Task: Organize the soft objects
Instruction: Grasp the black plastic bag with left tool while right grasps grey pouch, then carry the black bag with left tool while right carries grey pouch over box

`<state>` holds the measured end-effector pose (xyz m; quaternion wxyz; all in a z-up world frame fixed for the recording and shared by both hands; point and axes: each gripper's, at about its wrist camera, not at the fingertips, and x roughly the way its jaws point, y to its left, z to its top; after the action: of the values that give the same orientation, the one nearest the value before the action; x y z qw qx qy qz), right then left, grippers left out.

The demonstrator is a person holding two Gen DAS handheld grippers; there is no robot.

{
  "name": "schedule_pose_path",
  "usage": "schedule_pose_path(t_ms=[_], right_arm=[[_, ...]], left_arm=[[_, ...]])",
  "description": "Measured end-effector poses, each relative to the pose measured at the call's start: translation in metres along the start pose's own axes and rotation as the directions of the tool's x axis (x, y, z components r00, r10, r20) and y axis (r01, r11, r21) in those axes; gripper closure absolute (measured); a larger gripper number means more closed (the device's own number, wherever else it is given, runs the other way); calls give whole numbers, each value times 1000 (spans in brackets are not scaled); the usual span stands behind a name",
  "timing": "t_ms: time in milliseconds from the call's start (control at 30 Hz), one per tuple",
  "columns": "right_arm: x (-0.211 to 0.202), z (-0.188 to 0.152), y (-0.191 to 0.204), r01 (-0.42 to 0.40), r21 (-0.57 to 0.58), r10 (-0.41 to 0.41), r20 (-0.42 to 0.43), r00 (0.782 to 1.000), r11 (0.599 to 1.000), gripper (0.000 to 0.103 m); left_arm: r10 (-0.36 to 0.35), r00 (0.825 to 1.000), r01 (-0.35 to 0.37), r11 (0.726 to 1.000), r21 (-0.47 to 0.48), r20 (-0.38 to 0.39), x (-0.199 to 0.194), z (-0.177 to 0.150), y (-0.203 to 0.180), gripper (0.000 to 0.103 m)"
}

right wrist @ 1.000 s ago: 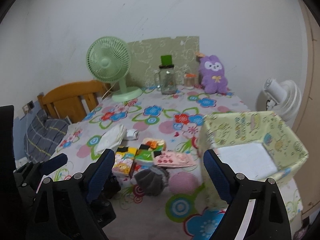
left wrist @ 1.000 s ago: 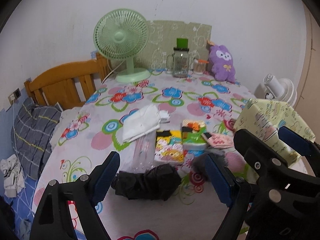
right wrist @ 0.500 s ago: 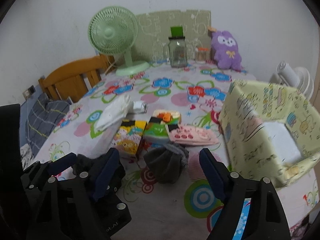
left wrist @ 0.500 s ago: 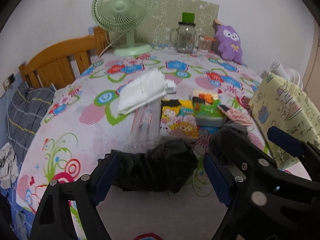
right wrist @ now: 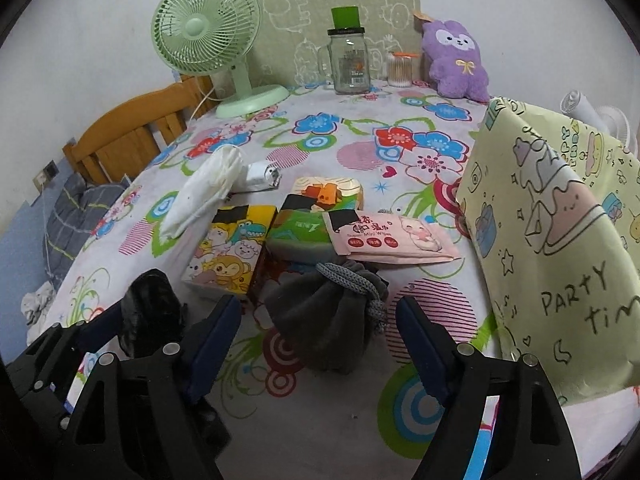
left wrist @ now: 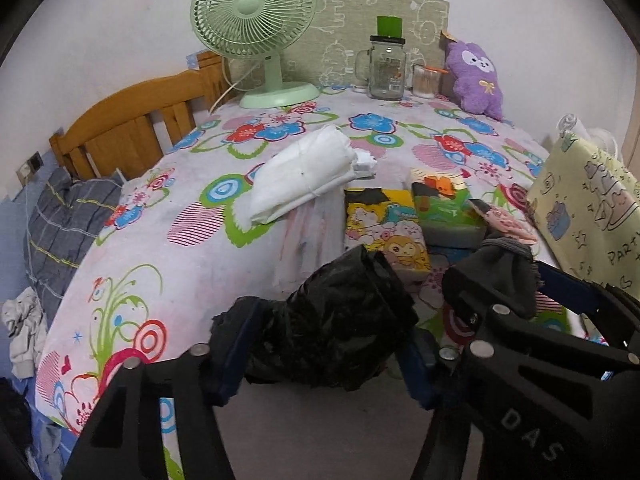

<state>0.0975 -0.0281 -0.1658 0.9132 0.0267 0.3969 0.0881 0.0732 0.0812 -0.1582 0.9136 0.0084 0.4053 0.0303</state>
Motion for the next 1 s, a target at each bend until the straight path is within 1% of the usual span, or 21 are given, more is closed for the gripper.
schedule_pose_path(t_ms=[67, 100, 133, 300, 367, 567, 667, 1000], right_arm=[[4, 0, 0, 0, 0, 0, -10, 1000, 1000, 29], [5, 1, -1, 2, 1, -2, -11, 1000, 1000, 31], [6, 0, -1, 4, 1, -4, -14, 1000, 1000, 36], [7, 0, -2, -9, 10, 9, -26, 1000, 1000, 42], [5, -1, -1, -21, 14, 22, -30, 999, 1000, 45], [-8, -1, 0, -40, 11, 40, -13, 999, 999, 48], [-16, -1, 2, -49, 5, 49, 2, 999, 999, 48], [-53, 7, 0, -59, 0, 58, 71, 996, 998, 48]], left_arm=[[10, 1000, -10, 1000, 7, 0, 1, 0, -1, 43], [14, 1000, -14, 1000, 9, 0, 1, -1, -1, 44], [20, 1000, -20, 1000, 13, 0, 1, -1, -2, 46], [31, 999, -31, 999, 28, 14, -3, -2, -9, 57], [23, 1000, -24, 999, 34, 14, -5, -2, -11, 63], [-18, 1000, 18, 1000, 24, 10, -13, -1, -13, 72], [-33, 999, 32, 999, 21, 18, -20, 0, -14, 74], [-48, 996, 47, 999, 19, 77, -52, 10, -20, 74]])
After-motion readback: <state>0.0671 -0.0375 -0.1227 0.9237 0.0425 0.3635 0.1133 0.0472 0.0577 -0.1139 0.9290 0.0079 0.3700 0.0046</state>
